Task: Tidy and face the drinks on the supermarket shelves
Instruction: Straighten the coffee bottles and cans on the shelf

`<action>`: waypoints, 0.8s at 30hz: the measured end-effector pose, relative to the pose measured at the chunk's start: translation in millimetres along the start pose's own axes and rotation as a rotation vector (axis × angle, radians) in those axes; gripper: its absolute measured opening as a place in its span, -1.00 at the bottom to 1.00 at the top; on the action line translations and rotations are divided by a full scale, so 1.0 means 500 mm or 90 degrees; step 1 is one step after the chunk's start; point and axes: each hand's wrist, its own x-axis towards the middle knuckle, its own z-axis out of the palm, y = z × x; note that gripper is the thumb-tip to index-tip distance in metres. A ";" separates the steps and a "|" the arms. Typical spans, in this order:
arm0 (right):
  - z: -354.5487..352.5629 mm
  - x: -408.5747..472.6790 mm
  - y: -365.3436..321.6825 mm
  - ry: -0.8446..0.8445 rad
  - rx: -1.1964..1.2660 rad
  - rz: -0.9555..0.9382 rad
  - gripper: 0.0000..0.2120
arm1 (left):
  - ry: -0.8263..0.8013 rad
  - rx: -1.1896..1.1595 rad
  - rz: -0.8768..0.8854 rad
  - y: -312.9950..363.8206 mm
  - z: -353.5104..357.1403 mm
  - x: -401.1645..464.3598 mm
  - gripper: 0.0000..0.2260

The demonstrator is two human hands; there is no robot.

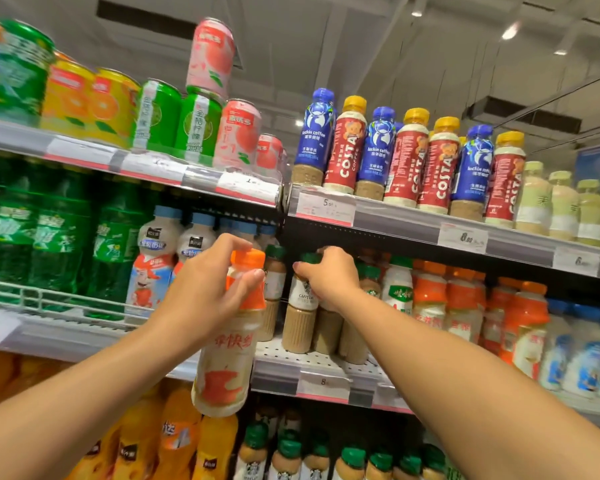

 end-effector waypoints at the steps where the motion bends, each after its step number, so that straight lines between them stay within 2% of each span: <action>1: 0.006 0.005 -0.003 -0.007 -0.005 0.008 -0.44 | 0.000 0.001 -0.001 -0.003 0.000 -0.003 -0.72; 5: 0.029 0.016 -0.003 -0.006 -0.017 0.026 -0.52 | 0.001 -0.005 -0.013 -0.011 0.005 -0.007 -0.71; 10: 0.047 0.017 0.008 0.023 -0.040 0.010 -0.38 | -0.006 -0.006 -0.034 -0.015 0.015 -0.003 -0.70; 16: 0.025 -0.025 -0.010 -0.027 -0.081 -0.016 -0.30 | -0.032 -0.031 -0.066 -0.005 0.030 0.000 -0.68; 19: -0.016 -0.108 -0.016 -0.042 0.057 -0.099 -0.43 | -0.038 -0.038 -0.058 0.004 0.038 -0.003 -0.68; 22: -0.057 -0.230 0.004 -0.176 0.256 -0.093 -0.58 | -0.037 -0.029 -0.041 0.021 0.058 -0.002 -0.70; 24: -0.074 -0.288 0.023 -0.275 0.281 -0.038 -0.52 | -0.036 -0.025 -0.033 0.046 0.081 0.004 -0.68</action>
